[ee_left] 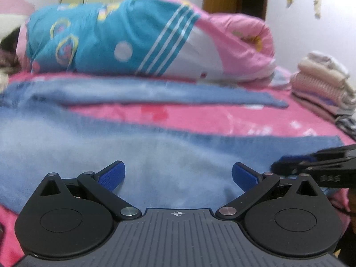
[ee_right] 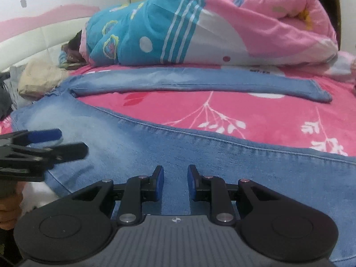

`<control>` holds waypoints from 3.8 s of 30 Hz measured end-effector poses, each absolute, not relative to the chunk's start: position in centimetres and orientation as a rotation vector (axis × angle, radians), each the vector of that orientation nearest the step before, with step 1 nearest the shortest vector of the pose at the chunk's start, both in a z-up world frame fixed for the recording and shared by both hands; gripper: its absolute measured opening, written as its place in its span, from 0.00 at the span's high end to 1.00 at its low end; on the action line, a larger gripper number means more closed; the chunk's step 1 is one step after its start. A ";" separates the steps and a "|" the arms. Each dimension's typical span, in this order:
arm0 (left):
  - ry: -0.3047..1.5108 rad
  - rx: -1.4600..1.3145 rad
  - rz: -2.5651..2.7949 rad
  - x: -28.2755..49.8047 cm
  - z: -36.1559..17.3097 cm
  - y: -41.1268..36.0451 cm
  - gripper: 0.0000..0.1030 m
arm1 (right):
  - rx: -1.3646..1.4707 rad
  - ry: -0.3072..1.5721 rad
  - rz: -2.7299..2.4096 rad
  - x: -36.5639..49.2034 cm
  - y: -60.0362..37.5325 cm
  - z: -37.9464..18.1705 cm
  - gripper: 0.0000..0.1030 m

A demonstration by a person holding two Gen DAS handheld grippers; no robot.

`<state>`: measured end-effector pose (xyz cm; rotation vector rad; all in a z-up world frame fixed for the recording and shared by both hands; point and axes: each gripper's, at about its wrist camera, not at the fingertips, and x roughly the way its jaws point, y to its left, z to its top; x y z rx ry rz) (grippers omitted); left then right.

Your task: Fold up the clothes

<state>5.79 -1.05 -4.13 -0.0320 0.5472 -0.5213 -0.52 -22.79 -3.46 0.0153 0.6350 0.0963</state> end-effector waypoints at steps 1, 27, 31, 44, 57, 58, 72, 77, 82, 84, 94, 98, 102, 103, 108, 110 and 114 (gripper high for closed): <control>0.544 -0.050 -0.525 5.8 -4.3 -0.8 0.00 | 0.015 0.632 0.084 -0.6 -22.8 -3.7 0.72; 0.530 -0.014 -0.511 5.4 -4.3 -1.1 0.00 | 0.020 0.607 0.007 -1.1 -22.4 -5.0 0.68; 0.529 -0.014 -0.512 5.4 -4.3 -1.0 0.00 | 0.019 0.603 0.006 -1.1 -22.4 -5.0 0.68; 0.529 -0.014 -0.514 5.4 -4.3 -0.9 0.00 | 0.022 0.604 0.004 -1.1 -22.4 -5.0 0.68; 0.529 -0.013 -0.515 5.4 -4.3 -0.9 0.00 | 0.022 0.605 0.004 -1.1 -22.4 -5.0 0.68; 0.529 -0.013 -0.515 5.3 -4.3 -0.9 0.00 | 0.022 0.605 0.004 -1.1 -22.4 -5.0 0.68; 0.530 -0.013 -0.514 5.3 -4.3 -0.9 0.00 | 0.018 0.600 0.002 -1.2 -22.4 -5.1 0.68; 0.530 -0.013 -0.514 5.3 -4.3 -0.9 0.00 | 0.016 0.598 0.002 -1.2 -22.4 -5.1 0.68; 0.531 -0.013 -0.514 5.2 -4.3 -0.9 0.00 | 0.015 0.597 0.001 -1.2 -22.4 -5.1 0.68; 0.531 -0.012 -0.514 5.3 -4.3 -0.9 0.00 | 0.015 0.596 0.000 -1.2 -22.4 -5.1 0.68; 0.531 -0.012 -0.514 5.3 -4.3 -0.9 0.00 | 0.012 0.594 -0.001 -1.2 -22.3 -5.2 0.68; 0.531 -0.012 -0.514 5.3 -4.3 -0.9 0.00 | 0.011 0.593 -0.001 -1.2 -22.3 -5.2 0.68; 0.531 -0.012 -0.514 5.3 -4.3 -0.9 0.00 | 0.010 0.592 -0.001 -1.2 -22.3 -5.2 0.68; 0.531 -0.012 -0.514 5.3 -4.3 -0.9 0.00 | 0.010 0.592 -0.001 -1.2 -22.3 -5.2 0.68; 0.531 -0.012 -0.514 5.3 -4.3 -0.9 0.00 | 0.009 0.592 0.000 -1.3 -22.3 -5.2 0.68; 0.531 -0.011 -0.514 5.3 -4.3 -0.9 0.00 | 0.008 0.591 0.000 -1.3 -22.3 -5.2 0.68; 0.531 -0.011 -0.514 5.3 -4.3 -0.9 0.00 | 0.008 0.591 0.000 -1.3 -22.4 -5.2 0.68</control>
